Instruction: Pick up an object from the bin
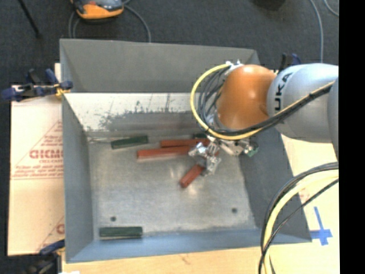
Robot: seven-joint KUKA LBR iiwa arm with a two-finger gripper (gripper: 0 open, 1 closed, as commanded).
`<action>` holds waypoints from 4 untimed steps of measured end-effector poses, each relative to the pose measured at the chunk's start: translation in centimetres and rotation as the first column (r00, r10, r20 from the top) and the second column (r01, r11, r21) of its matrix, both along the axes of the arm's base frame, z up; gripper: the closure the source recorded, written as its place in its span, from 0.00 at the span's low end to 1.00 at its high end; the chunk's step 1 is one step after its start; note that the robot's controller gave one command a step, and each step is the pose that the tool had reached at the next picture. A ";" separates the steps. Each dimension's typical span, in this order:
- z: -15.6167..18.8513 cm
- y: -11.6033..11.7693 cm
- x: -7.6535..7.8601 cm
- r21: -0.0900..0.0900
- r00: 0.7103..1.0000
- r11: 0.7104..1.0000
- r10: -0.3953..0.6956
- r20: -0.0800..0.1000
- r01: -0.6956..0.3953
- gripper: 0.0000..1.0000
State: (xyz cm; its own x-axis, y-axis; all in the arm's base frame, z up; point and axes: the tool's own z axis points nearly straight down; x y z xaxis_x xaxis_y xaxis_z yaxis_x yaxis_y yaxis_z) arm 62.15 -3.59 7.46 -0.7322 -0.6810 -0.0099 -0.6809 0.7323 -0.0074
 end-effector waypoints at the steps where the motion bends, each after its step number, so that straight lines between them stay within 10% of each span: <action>1: 0.0 0.0 0.0 0.000 1.000 1.000 0.000 0.000 0.000 1.00; 4: 3.9 -0.1 -0.2 -0.001 1.000 1.000 -0.003 -0.011 0.003 1.00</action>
Offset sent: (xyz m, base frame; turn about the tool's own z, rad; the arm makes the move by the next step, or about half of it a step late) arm 0.0000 0.0001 0.0733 0.0000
